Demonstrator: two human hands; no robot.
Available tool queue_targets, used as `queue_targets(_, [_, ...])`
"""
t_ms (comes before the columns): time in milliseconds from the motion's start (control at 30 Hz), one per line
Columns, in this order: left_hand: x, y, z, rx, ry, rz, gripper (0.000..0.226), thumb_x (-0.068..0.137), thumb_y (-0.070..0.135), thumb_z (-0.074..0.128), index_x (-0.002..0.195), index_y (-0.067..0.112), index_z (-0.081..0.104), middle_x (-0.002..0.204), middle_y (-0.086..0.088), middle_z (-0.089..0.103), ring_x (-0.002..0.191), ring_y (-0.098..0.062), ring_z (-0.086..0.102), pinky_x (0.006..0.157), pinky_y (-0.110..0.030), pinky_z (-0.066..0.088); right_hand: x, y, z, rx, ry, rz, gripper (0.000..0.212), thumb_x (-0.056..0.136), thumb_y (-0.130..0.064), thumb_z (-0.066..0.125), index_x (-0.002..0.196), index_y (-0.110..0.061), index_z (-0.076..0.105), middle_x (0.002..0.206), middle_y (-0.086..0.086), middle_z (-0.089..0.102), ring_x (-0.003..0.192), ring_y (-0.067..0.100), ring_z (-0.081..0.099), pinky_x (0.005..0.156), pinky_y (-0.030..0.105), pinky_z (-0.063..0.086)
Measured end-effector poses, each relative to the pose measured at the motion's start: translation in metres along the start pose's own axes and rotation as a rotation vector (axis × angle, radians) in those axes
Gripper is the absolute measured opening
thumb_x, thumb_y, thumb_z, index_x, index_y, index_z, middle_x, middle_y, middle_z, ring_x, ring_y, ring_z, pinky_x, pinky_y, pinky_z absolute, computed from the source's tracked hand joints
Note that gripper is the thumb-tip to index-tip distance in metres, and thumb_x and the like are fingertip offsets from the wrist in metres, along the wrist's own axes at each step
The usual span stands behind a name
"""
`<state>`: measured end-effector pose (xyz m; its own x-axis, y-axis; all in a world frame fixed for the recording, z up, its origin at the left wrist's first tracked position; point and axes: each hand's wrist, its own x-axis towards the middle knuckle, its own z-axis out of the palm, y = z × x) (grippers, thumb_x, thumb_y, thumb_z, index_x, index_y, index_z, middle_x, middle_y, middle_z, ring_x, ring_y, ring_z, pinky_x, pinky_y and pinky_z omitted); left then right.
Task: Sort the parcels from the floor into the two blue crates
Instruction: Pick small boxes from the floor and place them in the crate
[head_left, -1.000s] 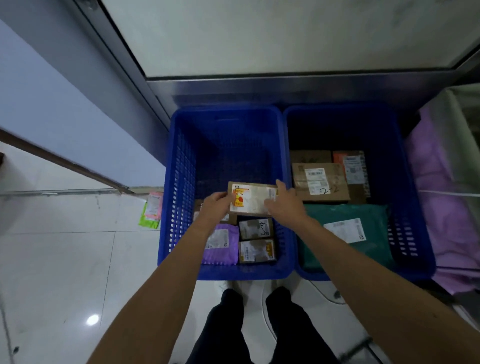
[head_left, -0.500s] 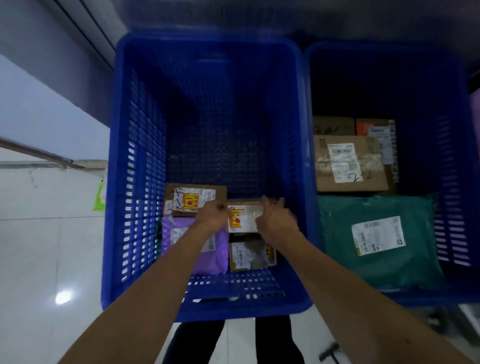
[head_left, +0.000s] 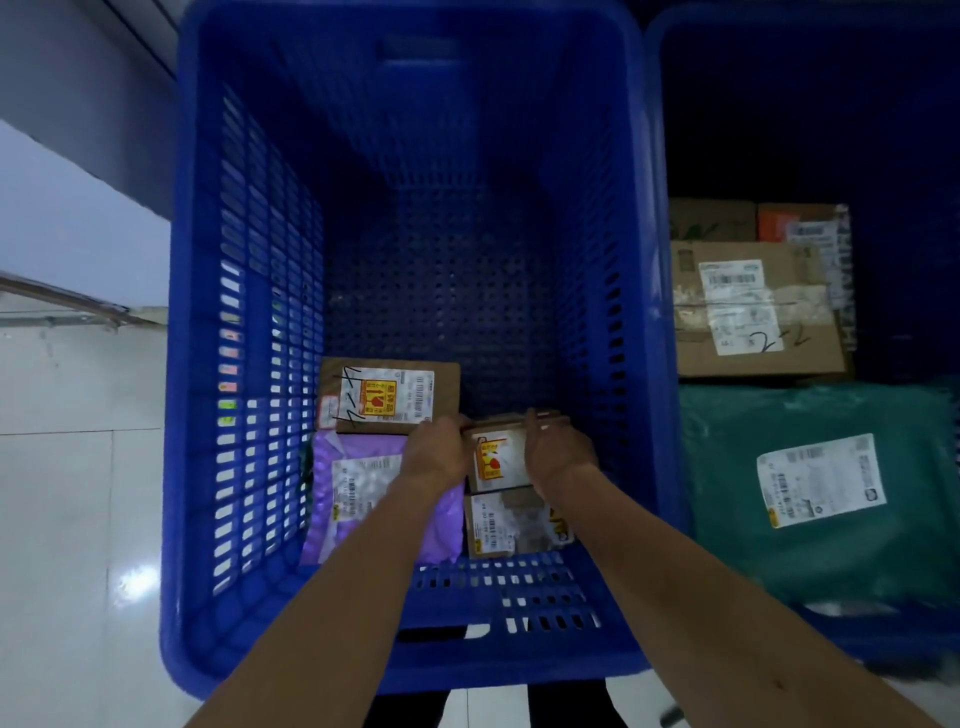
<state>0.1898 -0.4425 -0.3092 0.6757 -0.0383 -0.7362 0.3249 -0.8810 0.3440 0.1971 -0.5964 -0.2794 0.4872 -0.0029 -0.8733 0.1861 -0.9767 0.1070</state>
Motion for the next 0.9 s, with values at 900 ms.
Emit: queue_targets(900, [-0.231, 0.073, -0.086, -0.04, 0.013, -0.115, 0.055, 0.104, 0.04, 0.043, 0.155, 0.026, 0.029, 0.151, -0.013, 0.046, 0.133, -0.033, 0.047, 0.11, -0.039, 0.038, -0.225, 0.048, -0.014, 0.252, 0.034, -0.273, 0.051, 0.101, -0.031, 0.048, 0.14, -0.002, 0.035, 0.138, 0.019, 0.052, 0.122, 0.036, 0.054, 0.093, 0.042, 0.045])
